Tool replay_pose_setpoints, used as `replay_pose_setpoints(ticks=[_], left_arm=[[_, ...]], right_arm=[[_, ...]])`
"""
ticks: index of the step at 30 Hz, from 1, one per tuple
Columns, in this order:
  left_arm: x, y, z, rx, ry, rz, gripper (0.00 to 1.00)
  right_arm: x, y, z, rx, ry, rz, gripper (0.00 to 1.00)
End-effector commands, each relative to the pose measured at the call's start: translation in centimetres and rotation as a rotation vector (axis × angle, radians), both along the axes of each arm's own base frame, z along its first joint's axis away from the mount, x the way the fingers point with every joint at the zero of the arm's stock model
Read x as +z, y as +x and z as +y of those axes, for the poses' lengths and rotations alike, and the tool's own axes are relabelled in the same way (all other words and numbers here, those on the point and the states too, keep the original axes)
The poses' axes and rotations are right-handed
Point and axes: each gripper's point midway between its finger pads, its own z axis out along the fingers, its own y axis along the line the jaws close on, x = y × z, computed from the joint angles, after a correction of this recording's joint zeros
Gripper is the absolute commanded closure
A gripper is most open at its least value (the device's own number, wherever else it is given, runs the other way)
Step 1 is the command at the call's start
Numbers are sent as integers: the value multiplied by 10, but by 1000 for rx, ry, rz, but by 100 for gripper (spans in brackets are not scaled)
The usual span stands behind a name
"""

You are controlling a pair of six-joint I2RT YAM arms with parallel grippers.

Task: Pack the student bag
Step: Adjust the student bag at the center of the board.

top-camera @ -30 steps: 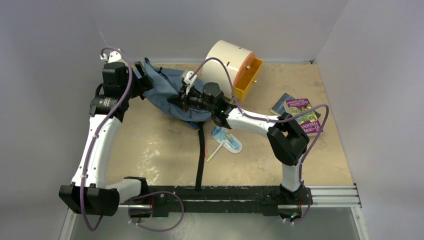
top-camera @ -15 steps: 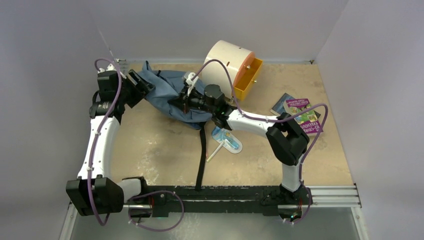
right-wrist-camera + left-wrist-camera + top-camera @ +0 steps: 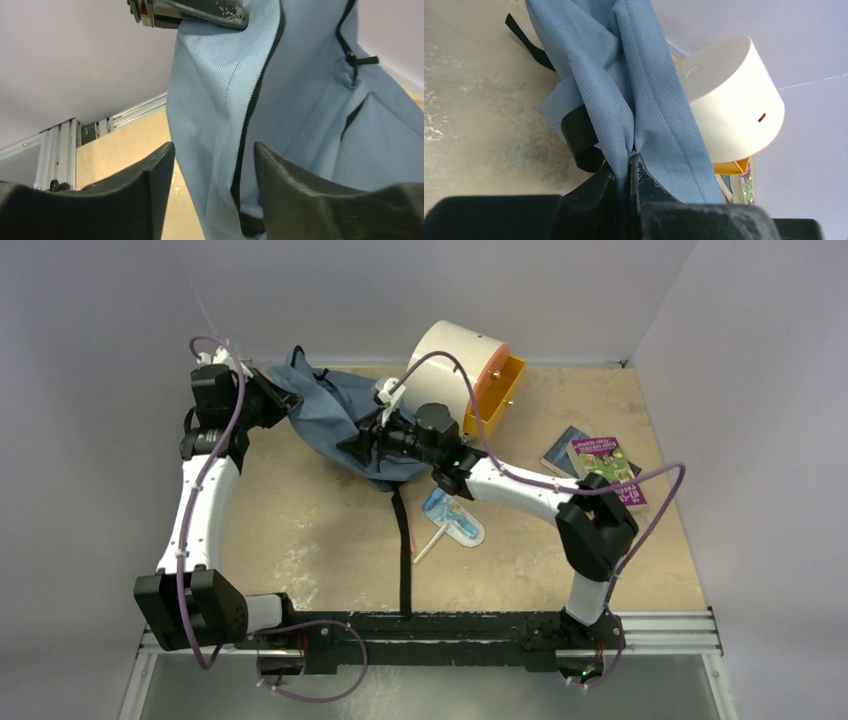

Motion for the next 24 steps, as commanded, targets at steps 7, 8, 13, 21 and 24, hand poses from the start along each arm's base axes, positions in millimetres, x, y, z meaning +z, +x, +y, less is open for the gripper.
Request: replay_pose_setpoints(ticks=[7,8,13,21,24], left_arm=[[-65,-31,50,186,60,202,79],[-73,-38,59,224,81,240,69],[-67,-67,87,376,183,278,33],[-10,-89,108,455,322,185,28],[-2,-88,92,343,342,129,27]], right_arm=[[24,-14,-61,-212,63,77,33],[20,-17,-66,-223,72,106,33],[-8,-28,-81,-267,102,267,33],[-55,-11,-100,-500,76,518,32],[-68,-5,-103,-554,44,544,32]])
